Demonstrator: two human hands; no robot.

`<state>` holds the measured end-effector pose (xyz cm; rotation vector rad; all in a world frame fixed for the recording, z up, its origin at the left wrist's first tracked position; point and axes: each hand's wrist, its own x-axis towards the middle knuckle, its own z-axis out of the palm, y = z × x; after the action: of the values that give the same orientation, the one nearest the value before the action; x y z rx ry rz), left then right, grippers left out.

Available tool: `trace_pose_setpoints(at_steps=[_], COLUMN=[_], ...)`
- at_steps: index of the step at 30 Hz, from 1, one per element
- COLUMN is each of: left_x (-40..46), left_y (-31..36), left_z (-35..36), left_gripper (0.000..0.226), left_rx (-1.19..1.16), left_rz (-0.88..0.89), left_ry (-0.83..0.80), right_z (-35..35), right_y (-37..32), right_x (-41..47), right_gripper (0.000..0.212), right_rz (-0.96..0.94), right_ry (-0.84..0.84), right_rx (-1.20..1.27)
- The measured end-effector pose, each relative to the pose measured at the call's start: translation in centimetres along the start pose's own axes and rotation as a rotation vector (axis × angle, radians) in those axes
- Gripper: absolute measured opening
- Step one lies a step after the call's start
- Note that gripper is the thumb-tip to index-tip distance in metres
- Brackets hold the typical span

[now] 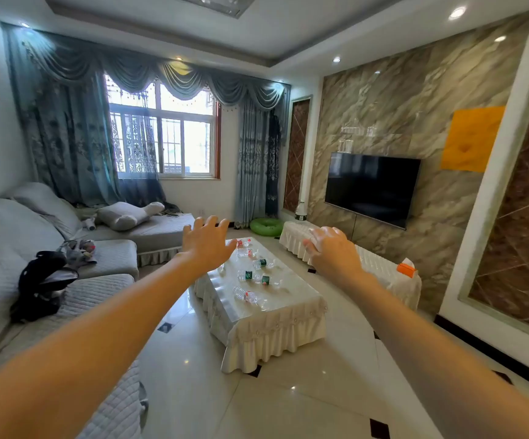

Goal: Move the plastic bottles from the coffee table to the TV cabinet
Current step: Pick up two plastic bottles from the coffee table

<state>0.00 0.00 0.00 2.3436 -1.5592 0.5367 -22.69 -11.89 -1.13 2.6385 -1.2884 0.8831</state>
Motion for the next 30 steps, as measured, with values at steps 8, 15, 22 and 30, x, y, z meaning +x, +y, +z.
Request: trace_pose_setpoints(at_steps=[8,15,22,30], left_x=[4.8,12.9,20.5,25.7], left_y=[1.1,3.8,5.6,3.1], left_z=[5.0,11.1,15.6,21.2], left_gripper=[0.051,0.051,0.056,0.052], left_rx=[0.038,0.049,0.047,0.059], left_rz=[-0.041,-0.07,-0.116,-0.168], left_ry=[-0.021,-0.034,-0.026,-0.088], right_z=[3.9,9.2,12.8,20.3], right_y=[3.6,10.6,16.1,17.1], right_x=[4.0,11.3,19.7,26.2], right_gripper=[0.051,0.05,0.051,0.048], right_rz=[0.006,0.014,-0.035,-0.089], right_ry=[-0.033,-0.063,-0.087,-0.144], right_rx=[0.011,0.009,0.021,0.076])
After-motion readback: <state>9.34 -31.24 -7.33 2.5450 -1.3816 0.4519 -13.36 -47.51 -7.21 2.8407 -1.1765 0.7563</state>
